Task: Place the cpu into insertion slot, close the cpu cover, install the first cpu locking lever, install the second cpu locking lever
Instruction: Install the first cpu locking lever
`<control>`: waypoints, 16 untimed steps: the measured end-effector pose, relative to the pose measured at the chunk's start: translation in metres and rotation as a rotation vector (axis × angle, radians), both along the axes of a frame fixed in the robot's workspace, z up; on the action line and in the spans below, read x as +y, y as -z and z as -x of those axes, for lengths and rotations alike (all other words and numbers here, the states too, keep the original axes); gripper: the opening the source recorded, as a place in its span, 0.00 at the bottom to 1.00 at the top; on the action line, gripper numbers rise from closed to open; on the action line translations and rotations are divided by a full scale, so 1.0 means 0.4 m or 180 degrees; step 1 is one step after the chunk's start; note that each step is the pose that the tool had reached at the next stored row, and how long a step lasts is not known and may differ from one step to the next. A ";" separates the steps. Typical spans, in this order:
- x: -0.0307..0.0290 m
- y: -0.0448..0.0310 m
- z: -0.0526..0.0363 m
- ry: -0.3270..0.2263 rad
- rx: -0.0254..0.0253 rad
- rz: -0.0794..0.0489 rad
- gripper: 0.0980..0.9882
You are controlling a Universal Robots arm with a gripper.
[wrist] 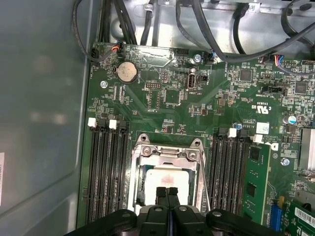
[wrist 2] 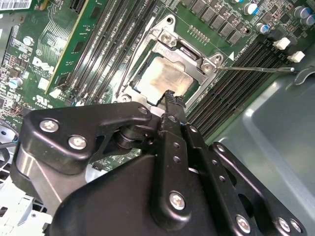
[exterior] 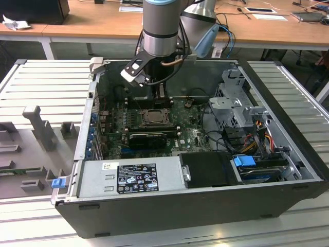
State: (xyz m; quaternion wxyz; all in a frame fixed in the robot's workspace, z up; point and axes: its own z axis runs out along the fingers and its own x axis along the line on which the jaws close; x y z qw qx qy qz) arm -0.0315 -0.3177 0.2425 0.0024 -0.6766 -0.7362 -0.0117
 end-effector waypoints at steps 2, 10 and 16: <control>0.000 -0.002 0.000 0.0000 0.0000 0.0000 0.01; 0.000 -0.012 0.000 0.0000 0.0000 0.0000 0.01; 0.000 -0.030 0.000 0.0000 0.0000 0.0000 0.01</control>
